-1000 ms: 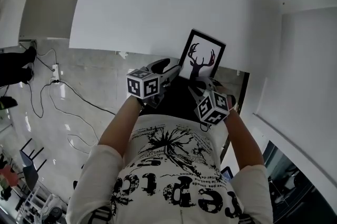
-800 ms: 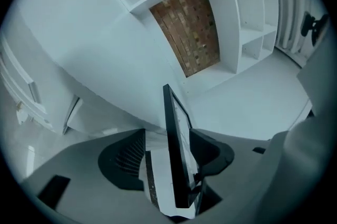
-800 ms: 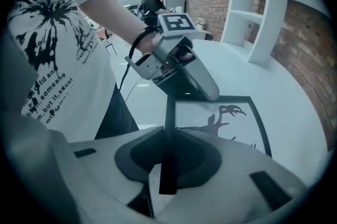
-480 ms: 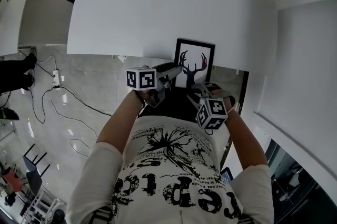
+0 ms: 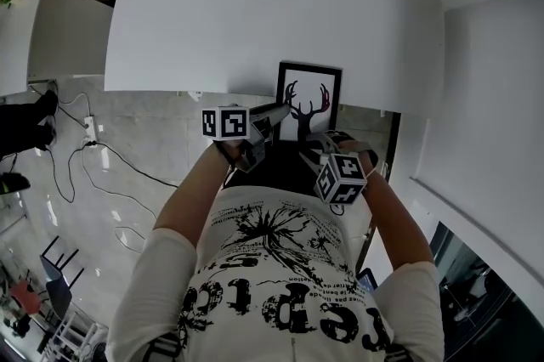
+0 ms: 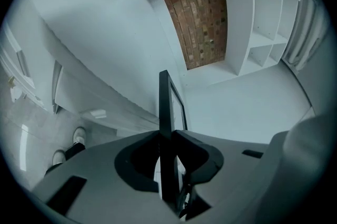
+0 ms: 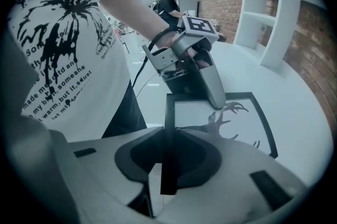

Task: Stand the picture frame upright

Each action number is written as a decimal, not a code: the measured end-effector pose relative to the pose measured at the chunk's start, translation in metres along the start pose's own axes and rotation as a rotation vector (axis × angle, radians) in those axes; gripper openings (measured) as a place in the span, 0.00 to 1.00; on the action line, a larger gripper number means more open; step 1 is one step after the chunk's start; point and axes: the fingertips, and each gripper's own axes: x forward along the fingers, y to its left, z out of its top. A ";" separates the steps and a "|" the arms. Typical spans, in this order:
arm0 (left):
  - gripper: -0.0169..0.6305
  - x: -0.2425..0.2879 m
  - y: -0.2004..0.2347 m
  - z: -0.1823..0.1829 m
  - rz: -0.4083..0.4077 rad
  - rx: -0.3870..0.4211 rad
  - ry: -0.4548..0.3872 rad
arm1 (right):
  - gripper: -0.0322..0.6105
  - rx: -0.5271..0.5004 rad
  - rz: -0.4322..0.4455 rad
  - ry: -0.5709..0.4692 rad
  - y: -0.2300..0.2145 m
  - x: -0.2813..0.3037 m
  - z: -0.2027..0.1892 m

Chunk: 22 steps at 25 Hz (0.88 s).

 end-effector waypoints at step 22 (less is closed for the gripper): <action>0.18 0.000 0.001 0.001 0.041 0.011 0.038 | 0.44 1.178 -0.124 -0.529 -0.082 -0.041 -0.078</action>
